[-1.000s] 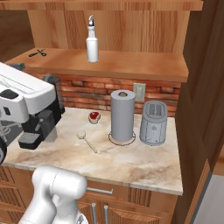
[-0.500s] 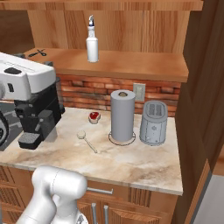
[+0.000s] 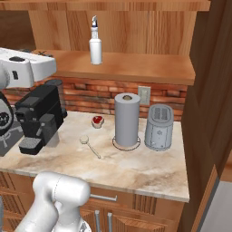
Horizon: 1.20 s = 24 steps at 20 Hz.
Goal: Pick the dish brush and spray from the cabinet and place them on the counter.
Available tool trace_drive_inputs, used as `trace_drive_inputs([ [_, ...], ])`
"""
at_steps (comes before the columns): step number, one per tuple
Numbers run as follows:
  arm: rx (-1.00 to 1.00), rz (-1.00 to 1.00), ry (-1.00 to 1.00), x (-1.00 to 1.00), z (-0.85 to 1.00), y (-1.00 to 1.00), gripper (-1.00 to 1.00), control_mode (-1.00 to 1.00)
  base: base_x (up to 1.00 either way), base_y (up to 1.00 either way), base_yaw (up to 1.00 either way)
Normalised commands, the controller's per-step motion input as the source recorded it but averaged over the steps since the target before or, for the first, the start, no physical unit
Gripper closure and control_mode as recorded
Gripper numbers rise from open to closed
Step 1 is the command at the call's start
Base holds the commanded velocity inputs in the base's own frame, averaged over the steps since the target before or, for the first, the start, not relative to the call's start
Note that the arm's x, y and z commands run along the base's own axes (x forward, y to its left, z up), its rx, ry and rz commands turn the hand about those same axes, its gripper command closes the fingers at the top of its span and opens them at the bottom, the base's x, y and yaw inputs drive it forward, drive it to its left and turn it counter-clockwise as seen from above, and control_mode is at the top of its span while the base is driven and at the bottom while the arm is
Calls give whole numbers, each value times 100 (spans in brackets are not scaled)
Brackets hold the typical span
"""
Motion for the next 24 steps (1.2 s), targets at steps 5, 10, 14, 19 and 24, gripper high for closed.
trace_drive_inputs([
  [5, 0, 7, -3, 41, -5, 17, -100, -100, 0, 0, 0],
  [10, 0, 12, 0, 39, -10, 2, -100, -100, 0, 0, 0],
  [14, 0, 15, 0, 38, -8, 0, -100, -100, 0, 0, 0],
  [19, 0, 12, 0, 25, 0, 0, -100, -100, 0, 0, 0],
  [24, -3, 6, 0, 12, 0, 0, -100, -100, 0, 0, 0],
])
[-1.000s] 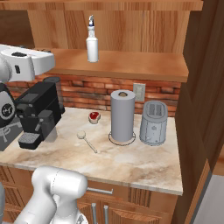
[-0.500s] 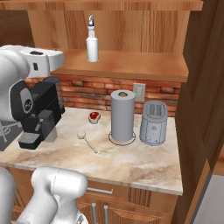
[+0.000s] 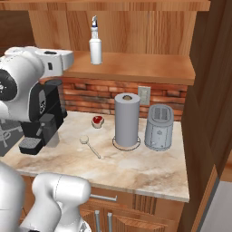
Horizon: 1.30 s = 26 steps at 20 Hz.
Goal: Pick the dish brush and spray from the cabinet and place them on the counter.
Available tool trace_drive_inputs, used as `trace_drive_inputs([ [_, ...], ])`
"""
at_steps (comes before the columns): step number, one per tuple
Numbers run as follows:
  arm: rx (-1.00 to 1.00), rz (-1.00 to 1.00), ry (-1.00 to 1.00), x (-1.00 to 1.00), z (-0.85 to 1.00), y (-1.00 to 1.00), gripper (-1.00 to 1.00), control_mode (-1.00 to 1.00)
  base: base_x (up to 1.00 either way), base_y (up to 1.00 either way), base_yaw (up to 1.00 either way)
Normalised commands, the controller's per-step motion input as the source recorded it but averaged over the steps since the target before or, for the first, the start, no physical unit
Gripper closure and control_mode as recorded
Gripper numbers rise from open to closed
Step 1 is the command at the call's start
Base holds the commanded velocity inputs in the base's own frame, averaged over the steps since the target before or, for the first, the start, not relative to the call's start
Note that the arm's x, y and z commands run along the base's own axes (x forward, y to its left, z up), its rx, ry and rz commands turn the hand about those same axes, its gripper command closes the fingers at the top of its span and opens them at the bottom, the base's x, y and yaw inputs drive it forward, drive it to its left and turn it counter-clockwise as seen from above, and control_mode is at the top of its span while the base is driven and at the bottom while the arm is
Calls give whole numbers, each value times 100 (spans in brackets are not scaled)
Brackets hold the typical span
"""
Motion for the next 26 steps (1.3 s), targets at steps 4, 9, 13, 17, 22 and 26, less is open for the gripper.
trace_drive_inputs([
  [4, -2, 2, -8, 8, 0, 0, -100, -100, 0, 0, 0],
  [9, -1, 0, -16, 7, -1, 0, -100, -100, 0, 0, 0],
  [13, -2, 0, -15, 6, 0, 0, -100, -100, 0, 0, 0],
  [17, -1, 0, -4, 13, 0, 0, -100, -100, 0, 0, 0],
  [22, -3, 0, 3, 19, 6, 0, -100, -100, 0, 0, 0],
  [26, -5, 0, 6, 17, 15, -2, -100, -100, 0, 0, 0],
])
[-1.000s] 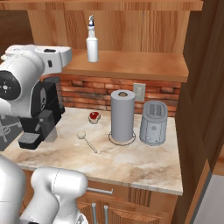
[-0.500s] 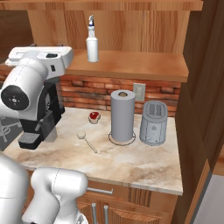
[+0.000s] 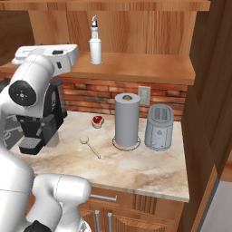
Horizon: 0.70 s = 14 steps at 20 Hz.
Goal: Pick the dish brush and spray from the cabinet and place them on the counter.
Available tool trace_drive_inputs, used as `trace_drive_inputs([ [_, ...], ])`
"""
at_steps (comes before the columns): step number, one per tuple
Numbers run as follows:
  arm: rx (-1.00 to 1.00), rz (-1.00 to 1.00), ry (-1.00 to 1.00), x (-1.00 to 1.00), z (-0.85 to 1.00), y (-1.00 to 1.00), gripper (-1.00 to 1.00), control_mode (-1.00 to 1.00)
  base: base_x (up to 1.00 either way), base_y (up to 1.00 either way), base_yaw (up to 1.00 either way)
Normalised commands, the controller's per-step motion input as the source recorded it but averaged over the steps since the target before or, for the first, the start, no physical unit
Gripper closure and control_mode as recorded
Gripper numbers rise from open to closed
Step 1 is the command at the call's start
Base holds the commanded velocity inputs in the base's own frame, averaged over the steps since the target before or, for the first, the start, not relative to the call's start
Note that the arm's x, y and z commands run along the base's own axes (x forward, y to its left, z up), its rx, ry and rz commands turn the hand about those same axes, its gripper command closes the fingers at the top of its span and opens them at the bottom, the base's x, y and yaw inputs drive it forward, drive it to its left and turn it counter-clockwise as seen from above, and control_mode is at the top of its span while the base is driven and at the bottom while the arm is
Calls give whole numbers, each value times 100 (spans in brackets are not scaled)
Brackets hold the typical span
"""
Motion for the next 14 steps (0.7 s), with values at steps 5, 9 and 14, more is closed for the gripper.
trace_drive_inputs([
  [5, -4, 0, 4, 17, 14, -3, -100, -100, 0, 0, 0],
  [9, -3, 0, 2, 16, 2, -3, -100, -100, 0, 0, 0],
  [14, -2, 0, 0, 11, -7, -2, -100, -100, 0, 0, 0],
])
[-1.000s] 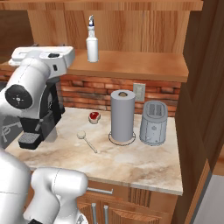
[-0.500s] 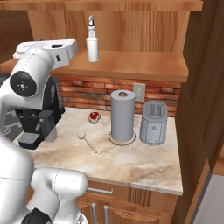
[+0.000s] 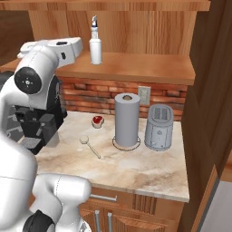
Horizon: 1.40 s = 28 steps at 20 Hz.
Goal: Pick the dish brush and spray from the cabinet and place them on the counter.
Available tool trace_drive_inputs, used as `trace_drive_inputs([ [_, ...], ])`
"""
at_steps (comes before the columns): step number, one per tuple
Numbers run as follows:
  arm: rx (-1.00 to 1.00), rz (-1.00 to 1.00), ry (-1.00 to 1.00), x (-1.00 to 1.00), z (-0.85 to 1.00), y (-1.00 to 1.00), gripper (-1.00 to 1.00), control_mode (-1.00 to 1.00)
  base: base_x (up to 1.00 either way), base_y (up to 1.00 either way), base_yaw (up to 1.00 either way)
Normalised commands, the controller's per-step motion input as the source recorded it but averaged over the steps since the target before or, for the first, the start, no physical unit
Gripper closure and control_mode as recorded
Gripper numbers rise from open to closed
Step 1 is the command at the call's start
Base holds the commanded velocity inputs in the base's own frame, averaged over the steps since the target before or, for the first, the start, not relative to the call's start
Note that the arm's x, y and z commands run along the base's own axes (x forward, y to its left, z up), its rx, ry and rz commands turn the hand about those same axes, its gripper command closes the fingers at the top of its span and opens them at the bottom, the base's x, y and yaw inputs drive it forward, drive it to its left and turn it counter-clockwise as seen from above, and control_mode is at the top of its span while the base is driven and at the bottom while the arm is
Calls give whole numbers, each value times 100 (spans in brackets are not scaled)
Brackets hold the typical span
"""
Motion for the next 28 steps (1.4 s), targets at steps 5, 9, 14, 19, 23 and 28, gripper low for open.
trace_drive_inputs([
  [5, -2, 0, 0, 13, -13, -2, -100, -100, 0, 0, 0],
  [9, -1, 0, 0, 18, -13, 0, -100, -100, 0, 0, 0],
  [14, 0, 0, 0, 28, -5, 0, -100, -100, 0, 0, 0],
  [19, 0, 0, 0, 35, -7, -4, -100, -100, 0, 0, 0],
  [23, 0, 0, 0, 29, -5, -10, -100, -100, 0, 0, 0],
  [28, 0, 0, 0, 28, -1, -12, -100, -100, 0, 0, 0],
])
